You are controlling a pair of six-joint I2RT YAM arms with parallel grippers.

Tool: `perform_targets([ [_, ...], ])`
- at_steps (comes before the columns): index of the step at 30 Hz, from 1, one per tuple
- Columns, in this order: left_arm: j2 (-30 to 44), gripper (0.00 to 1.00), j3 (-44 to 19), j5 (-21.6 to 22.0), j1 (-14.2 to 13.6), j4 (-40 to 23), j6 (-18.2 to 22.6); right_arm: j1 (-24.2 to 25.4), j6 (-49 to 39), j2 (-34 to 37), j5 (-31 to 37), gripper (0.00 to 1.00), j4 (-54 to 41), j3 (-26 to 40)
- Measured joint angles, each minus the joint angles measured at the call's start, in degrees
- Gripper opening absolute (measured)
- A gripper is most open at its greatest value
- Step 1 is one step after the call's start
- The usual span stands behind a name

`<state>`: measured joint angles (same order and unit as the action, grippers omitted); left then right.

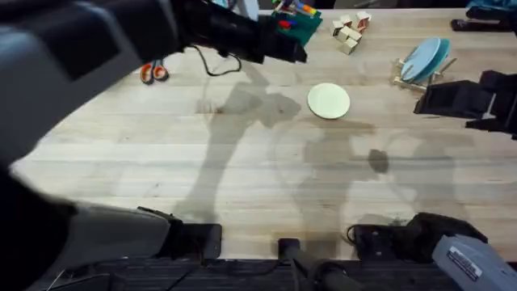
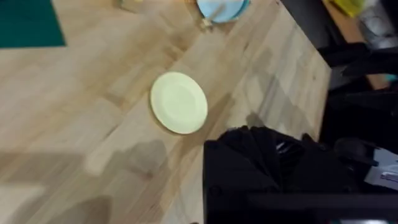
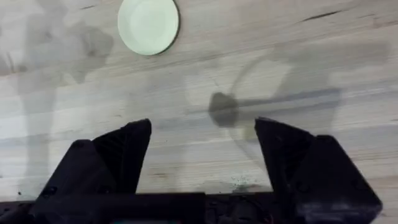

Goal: Pick up the plates from the table one by one and place each into a slot on the dish rack.

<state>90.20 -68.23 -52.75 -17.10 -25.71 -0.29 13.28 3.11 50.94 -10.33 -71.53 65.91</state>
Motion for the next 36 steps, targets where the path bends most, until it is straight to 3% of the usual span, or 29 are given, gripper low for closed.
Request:
perform_targets([
  [8, 9.0, 0.039, 0.0, -2.3, -4.7, 4.7, -3.8, 0.0, -0.1, 0.0, 0.0, 0.995, 0.0, 0.0],
  [15, 13.6, 0.040, 0.0, -3.3, -7.1, 12.7, -6.9, 0.0, -0.2, 0.0, 0.0, 0.996, 0.0, 0.0],
  [21, 16.5, 0.039, 0.0, -3.4, -7.8, 17.8, -10.4, 0.0, -0.2, 0.0, 0.0, 0.996, 0.0, 0.0],
  [36, 23.0, 0.040, 0.0, -3.0, -7.8, 20.9, -15.6, 0.0, -0.2, 0.0, 0.0, 0.996, 0.0, 0.0],
])
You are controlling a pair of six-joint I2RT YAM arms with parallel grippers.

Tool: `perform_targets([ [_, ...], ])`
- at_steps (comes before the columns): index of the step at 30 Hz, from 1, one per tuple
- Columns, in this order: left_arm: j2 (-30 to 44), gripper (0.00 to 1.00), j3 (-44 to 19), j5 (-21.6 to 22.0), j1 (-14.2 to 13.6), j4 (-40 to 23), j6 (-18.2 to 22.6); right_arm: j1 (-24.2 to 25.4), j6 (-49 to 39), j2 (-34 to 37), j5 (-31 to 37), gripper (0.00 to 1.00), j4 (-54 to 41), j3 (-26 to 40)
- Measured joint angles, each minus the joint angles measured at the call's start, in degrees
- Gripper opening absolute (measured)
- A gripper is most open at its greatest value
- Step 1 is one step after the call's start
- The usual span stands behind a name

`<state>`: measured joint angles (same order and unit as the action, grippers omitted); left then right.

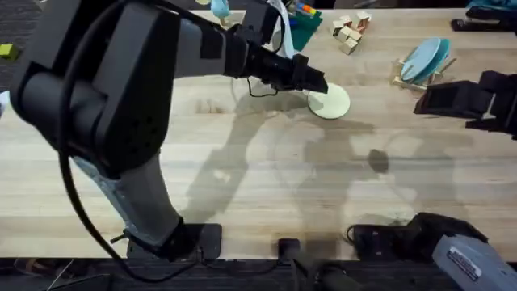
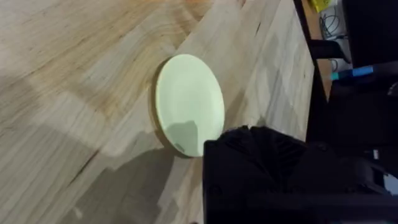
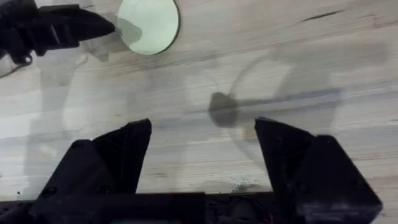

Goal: Pick up the plates from the table one by one and place each into a slot on the dish rack.

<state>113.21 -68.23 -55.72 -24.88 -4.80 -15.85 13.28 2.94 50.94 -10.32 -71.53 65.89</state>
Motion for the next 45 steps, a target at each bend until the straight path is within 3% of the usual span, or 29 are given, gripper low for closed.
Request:
perform_targets([
  [19, 8.0, 0.039, 0.0, 0.1, 0.0, 5.7, -4.6, 0.0, 0.0, 0.0, 0.0, 0.996, 0.0, 0.0],
  [35, 8.1, 0.041, 0.0, 2.0, 0.0, 6.7, -7.4, 0.0, 0.0, 0.2, 0.0, 0.995, 0.0, 0.0],
  [45, 9.7, 0.039, -0.6, 0.1, 0.4, 6.9, -7.6, 0.0, 0.0, 3.5, 0.0, 0.996, 0.1, 0.0],
])
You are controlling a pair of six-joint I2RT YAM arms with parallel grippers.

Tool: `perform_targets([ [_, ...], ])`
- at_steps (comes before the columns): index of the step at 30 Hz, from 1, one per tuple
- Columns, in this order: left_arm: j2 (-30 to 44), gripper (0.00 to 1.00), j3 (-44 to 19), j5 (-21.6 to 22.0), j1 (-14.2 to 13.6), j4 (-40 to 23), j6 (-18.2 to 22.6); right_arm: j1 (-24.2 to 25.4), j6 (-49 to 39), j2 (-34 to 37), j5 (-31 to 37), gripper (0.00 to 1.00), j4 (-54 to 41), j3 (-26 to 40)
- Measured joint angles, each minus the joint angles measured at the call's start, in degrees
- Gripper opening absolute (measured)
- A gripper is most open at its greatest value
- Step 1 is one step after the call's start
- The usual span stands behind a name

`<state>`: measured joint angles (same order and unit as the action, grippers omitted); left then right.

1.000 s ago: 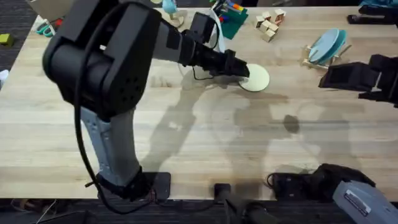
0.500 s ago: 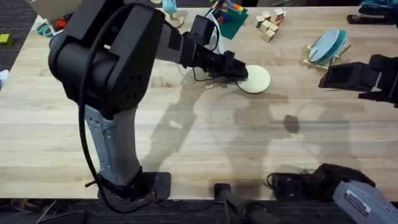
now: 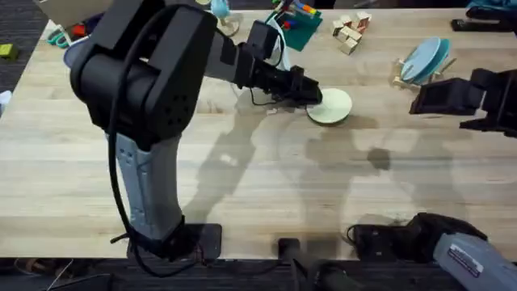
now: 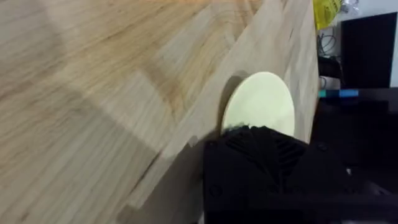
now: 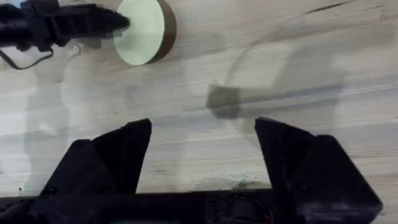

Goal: Pick up the plates from the table one by one and place each into a slot on the dish rack.

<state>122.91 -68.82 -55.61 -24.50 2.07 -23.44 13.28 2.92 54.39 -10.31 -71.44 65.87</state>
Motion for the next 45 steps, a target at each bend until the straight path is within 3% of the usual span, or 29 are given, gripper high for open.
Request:
perform_targets([
  [16, 0.5, 0.039, -0.7, -1.2, 0.2, -1.4, 1.3, 0.0, 0.0, 0.0, 0.0, 0.996, 0.0, 0.0],
  [28, 0.5, 0.037, -2.1, -0.1, 0.1, -5.9, 2.4, 0.0, 0.0, 0.0, 0.0, 0.996, 0.0, 0.0],
  [45, 0.5, 0.037, -2.4, 0.6, 0.0, -6.4, 2.4, 0.0, 0.0, 0.0, 0.0, 0.996, 0.0, 0.0],
])
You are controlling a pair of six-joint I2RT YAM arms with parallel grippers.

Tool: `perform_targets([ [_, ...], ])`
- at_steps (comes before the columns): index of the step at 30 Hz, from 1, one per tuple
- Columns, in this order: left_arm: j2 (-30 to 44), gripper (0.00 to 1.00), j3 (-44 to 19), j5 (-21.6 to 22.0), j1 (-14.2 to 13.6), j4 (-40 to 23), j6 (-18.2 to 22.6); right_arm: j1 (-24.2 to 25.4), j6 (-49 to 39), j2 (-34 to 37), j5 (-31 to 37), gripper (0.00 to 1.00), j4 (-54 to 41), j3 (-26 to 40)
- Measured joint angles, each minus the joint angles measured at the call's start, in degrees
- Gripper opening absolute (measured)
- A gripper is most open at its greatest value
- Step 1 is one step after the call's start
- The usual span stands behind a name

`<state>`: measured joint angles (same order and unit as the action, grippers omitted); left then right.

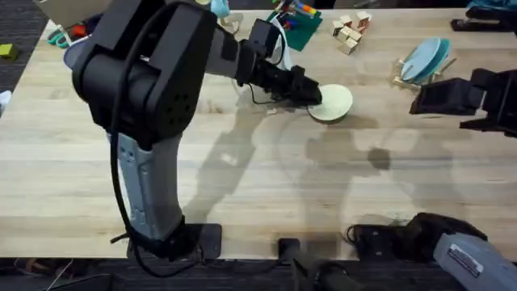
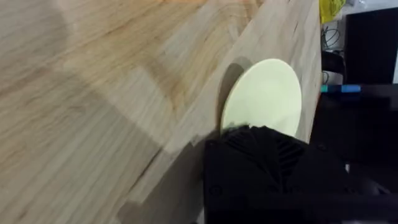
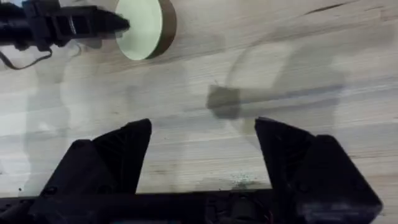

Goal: Pick up the plates from the table one by one and place each into a slot on the dish rack.

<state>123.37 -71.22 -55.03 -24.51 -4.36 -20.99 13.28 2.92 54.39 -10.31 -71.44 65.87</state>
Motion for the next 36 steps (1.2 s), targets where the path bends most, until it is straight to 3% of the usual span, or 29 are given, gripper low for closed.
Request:
perform_targets([
  [26, -0.3, 0.038, -0.3, 1.2, -0.1, -1.4, 0.2, 0.0, 0.0, 0.0, 0.0, 0.996, 0.0, 0.0],
  [36, -0.3, 0.038, -0.3, 1.2, -0.1, -1.4, 0.2, 0.0, 0.0, 0.5, -3.0, 0.996, 1.0, 0.0],
])
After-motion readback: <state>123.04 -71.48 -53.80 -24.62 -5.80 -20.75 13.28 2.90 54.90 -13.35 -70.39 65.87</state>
